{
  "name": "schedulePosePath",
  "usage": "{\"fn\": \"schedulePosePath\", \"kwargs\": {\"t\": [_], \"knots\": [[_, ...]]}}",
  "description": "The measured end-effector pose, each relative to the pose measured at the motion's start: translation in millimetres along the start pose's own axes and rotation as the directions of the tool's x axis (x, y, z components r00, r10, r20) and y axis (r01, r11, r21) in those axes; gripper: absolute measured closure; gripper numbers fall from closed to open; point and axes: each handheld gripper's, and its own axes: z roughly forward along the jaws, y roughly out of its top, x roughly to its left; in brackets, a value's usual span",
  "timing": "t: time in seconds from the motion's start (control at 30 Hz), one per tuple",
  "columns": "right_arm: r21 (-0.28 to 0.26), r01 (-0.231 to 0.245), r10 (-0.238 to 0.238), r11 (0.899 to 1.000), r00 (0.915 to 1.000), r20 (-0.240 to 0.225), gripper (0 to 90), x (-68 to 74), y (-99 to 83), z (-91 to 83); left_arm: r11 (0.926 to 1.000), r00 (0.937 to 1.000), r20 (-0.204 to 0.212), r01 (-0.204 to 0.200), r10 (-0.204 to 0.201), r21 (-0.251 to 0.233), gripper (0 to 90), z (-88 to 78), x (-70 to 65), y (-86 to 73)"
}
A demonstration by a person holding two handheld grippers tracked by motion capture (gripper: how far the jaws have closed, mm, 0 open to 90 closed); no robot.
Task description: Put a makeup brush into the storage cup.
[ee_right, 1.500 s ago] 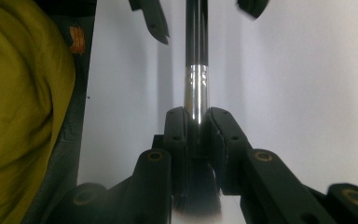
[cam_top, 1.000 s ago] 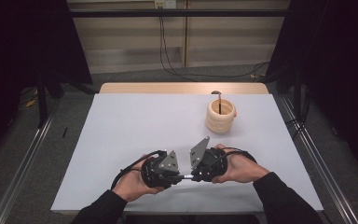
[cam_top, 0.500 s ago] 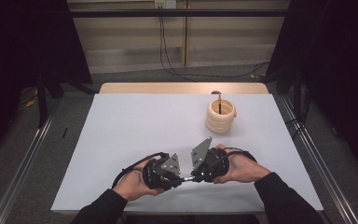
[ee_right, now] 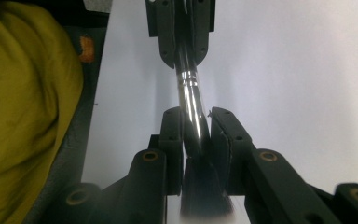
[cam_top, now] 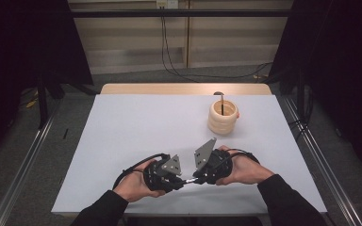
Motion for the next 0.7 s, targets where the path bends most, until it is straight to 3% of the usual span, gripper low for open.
{"fn": "schedulePosePath", "kwargs": {"t": [0.17,0.37,0.4,0.5,0.63,0.7], "knots": [[-0.012,-0.032,0.032,0.999,0.9995,0.008,61.3,1.2,-3.0,2.3,0.9996,0.9998,0.008,0.021,-0.020,-0.017,79.6,1.2,-0.2,-0.8],[-0.071,-0.064,0.066,0.995,0.9975,0.023,43.2,0.3,-7.6,-1.9,0.9986,0.9990,0.021,0.041,-0.040,-0.035,79.5,0.9,0.0,-4.5],[-0.081,-0.065,0.067,0.995,0.9974,0.027,40.2,0.3,-8.9,-2.3,0.9981,0.9990,-0.002,0.044,-0.044,-0.044,79.5,0.7,0.0,-5.6],[-0.104,-0.097,0.101,0.990,0.9941,0.040,31.1,0.3,-14.8,-2.3,0.9968,0.9982,0.005,0.060,-0.060,-0.053,79.6,-1.6,1.0,-8.0],[-0.151,-0.157,0.169,0.976,0.9828,0.073,15.6,-1.7,-21.6,-3.0,0.9934,0.9968,0.014,0.079,-0.078,-0.083,79.5,-4.5,2.4,-10.7],[-0.176,-0.169,0.182,0.970,0.9811,0.064,9.0,-2.3,-24.9,-4.5,0.9913,0.9962,0.011,0.087,-0.086,-0.099,79.5,-5.4,2.3,-11.3]]}}
